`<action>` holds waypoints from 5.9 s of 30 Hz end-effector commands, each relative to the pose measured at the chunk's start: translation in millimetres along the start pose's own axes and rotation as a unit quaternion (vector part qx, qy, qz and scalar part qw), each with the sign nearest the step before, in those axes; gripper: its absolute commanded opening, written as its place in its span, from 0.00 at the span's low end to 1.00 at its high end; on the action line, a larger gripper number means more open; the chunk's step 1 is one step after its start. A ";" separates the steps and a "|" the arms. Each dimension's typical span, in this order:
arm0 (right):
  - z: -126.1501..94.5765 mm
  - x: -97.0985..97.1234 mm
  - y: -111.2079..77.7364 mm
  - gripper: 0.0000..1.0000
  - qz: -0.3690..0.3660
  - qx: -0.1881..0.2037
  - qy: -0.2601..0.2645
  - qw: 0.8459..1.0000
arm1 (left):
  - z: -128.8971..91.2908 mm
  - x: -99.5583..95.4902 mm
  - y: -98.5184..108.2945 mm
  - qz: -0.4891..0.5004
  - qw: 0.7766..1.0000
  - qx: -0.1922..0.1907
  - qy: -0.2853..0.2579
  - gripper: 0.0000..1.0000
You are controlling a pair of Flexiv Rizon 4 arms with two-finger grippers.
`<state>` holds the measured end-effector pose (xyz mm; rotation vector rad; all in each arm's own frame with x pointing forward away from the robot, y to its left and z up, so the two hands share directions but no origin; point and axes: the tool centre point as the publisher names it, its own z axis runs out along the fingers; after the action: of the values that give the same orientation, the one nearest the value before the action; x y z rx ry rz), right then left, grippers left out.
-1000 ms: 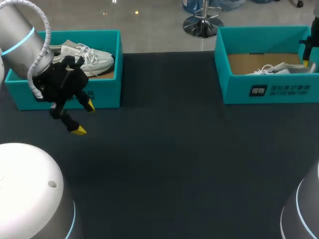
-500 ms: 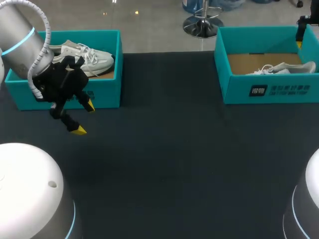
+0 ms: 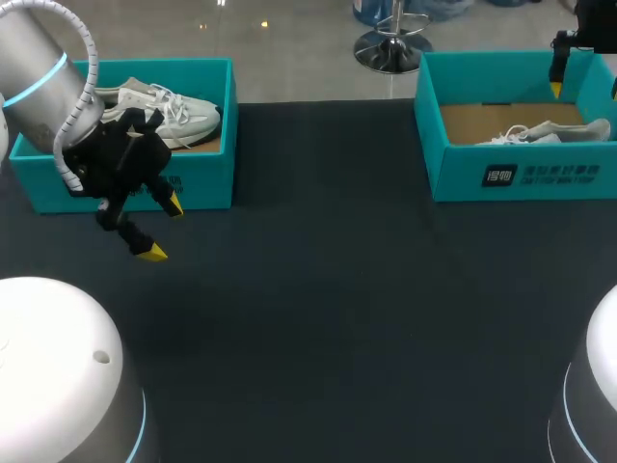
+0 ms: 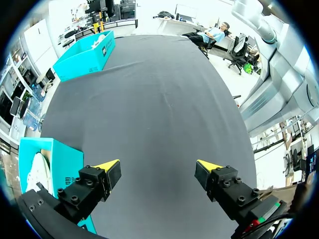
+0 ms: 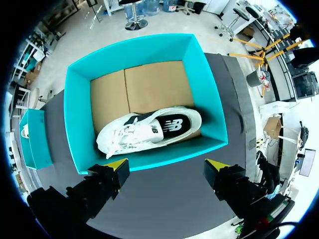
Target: Take the shoe out of the shoebox, open the shoe tongue, remove and reinsert the insole, then place the shoe into the shoebox
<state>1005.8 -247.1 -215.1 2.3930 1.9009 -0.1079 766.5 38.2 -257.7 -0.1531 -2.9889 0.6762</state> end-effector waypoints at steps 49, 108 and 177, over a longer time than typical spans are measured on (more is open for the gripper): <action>-0.1 0.0 1.4 1.00 0.000 0.001 0.000 1.000 | -127.2 -127.9 159.3 0.528 0.832 -0.165 0.032 1.00; -0.1 0.0 1.4 1.00 0.000 0.001 0.000 1.000 | -102.4 -385.8 266.4 0.650 0.717 -0.222 0.119 1.00; -0.1 0.0 1.4 1.00 0.000 0.001 0.000 1.000 | -220.6 -350.5 225.6 0.697 0.670 -0.231 0.113 0.00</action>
<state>1006.2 -247.4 -215.1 2.3935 1.9014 -0.1084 1205.3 291.4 -260.0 -2.3452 -2.0981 -0.1041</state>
